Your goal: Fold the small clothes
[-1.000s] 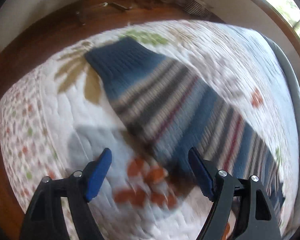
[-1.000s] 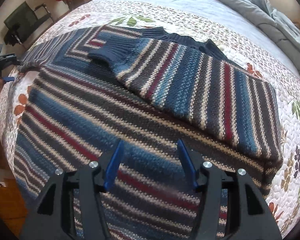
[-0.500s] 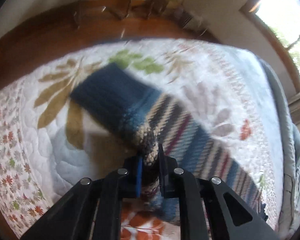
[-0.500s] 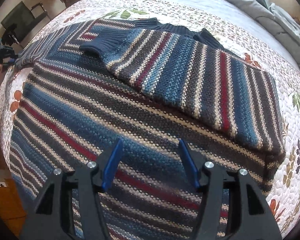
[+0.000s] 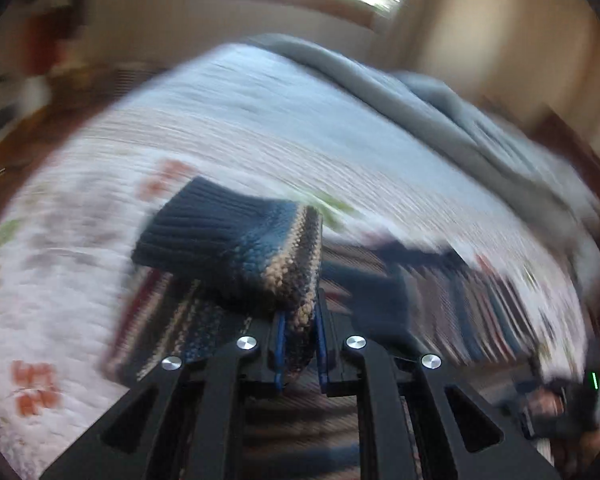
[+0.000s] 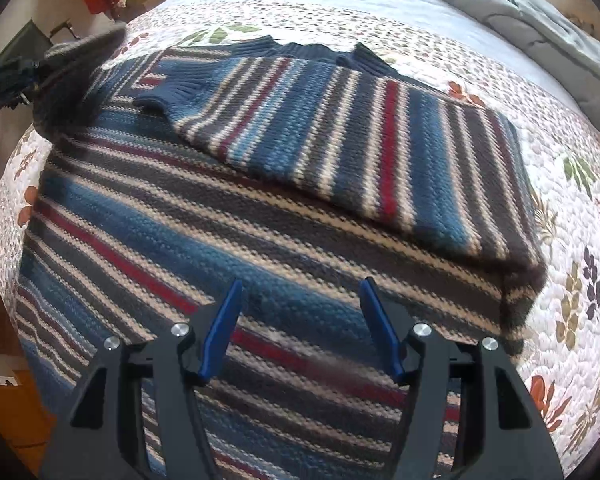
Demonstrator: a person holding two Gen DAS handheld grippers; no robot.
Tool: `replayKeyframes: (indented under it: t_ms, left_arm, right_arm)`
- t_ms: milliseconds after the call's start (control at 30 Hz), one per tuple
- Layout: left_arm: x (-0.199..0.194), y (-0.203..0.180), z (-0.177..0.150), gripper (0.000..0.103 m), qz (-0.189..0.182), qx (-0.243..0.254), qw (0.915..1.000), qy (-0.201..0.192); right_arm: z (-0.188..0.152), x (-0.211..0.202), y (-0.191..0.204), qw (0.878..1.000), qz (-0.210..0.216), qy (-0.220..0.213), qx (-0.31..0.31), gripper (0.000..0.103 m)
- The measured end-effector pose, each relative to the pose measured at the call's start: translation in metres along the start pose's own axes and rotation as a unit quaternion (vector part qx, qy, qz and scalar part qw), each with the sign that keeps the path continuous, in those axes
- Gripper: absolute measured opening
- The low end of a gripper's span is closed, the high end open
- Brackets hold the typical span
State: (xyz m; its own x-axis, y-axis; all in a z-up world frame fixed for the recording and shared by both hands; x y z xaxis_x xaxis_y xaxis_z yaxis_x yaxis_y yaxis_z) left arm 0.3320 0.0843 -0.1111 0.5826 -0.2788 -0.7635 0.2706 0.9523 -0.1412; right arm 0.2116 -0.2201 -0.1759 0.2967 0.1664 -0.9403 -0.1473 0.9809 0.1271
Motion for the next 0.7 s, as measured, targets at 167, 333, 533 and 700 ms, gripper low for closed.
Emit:
replayKeyframes:
  t_ms: [167,333,533,700]
  left_arm:
    - [-0.001,-0.069,-0.016,0.042,-0.14,0.019,0.9895,0.026]
    - [-0.04,-0.08,-0.006,0.065,-0.191,0.033,0.9809,-0.009]
    - [-0.019,-0.016,-0.019,0.063,-0.105,-0.047,0.9929,0.03]
    - [0.028,0.002,-0.025,0.062,-0.118,-0.127,0.9819,0.075]
  right_arm:
    - [-0.002,0.001,-0.013,1.0,0.004,0.004,0.018,0.062]
    - [0.001,0.002,-0.006,1.0,0.007,0.006,0.013,0.062]
    - [0.016,-0.004,0.036,1.0,0.027,0.001,-0.013,0.063]
    - [0.019,-0.005,0.068,0.999,0.039,0.014,-0.032,0.063]
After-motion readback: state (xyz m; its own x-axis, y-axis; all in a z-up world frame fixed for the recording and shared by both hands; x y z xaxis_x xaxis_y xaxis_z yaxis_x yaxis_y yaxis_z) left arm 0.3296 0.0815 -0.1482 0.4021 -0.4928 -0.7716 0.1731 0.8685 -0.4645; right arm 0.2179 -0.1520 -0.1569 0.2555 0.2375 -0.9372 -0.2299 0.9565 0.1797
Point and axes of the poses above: each gripper's, at about its wrist camera, not at the fingertips, and x roughly the way its jaws point, y to its left, z to its top, the point moved 9 cm from there along x, roughly the way its jaws point, and after that the axes turned 12 degrees about x, right-handed, at the moved point
